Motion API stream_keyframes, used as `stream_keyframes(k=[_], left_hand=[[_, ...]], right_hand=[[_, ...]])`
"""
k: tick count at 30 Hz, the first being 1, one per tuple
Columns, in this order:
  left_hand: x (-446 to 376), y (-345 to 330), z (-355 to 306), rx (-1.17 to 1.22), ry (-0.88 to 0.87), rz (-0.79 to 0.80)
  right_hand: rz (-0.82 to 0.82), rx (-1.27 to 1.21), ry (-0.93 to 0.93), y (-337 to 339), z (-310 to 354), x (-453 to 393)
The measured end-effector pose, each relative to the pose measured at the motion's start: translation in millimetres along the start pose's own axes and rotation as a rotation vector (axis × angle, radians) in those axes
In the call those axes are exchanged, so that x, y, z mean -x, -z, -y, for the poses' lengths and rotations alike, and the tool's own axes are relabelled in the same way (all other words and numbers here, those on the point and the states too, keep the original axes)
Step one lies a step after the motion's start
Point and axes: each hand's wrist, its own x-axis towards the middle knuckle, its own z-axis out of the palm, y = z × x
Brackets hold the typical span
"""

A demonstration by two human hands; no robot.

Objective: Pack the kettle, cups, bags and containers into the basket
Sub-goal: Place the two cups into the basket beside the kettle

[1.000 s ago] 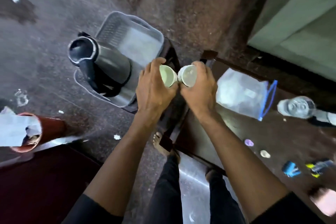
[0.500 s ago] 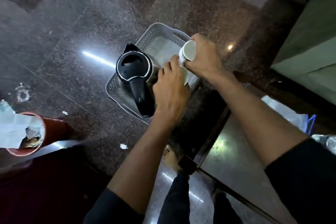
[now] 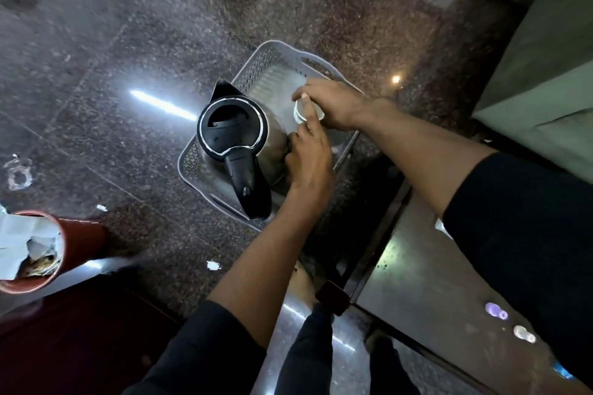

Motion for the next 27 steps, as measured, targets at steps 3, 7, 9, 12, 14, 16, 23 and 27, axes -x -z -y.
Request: stream_keyframes(k=[3, 7, 9, 12, 14, 16, 23, 27], left_hand=[[-3, -3, -1, 0.031, 0.005, 0.015], [-9, -2, -5, 0.087, 0.075, 0.027], [-12, 1, -8, 0.134, 0.115, 0.048], [-18, 11, -9, 0.135, 0.139, 0.119], [-21, 20, -9, 0.091, 0.111, 0.173], [-24, 35, -11, 0.067, 0.055, 0.196], [-71, 67, -9, -0.134, -0.146, 0.203], [-87, 59, -1, -0.259, -0.355, 0.324]], right_hand=[[-0.04, -0.049, -0.029, -7, -7, 2], [-0.197, -0.171, -0.101, -18, -15, 18], [-0.397, -0.259, -0.162, -24, -12, 30], [-0.624, -0.253, -0.254, -37, -4, 52], [-0.637, -0.234, -0.286, -45, 0, 63], [-0.644, -0.236, -0.289, -49, 2, 73], [-0.575, -0.207, -0.34, -59, 20, 80], [-0.431, -0.096, -0.366, -60, 34, 74]])
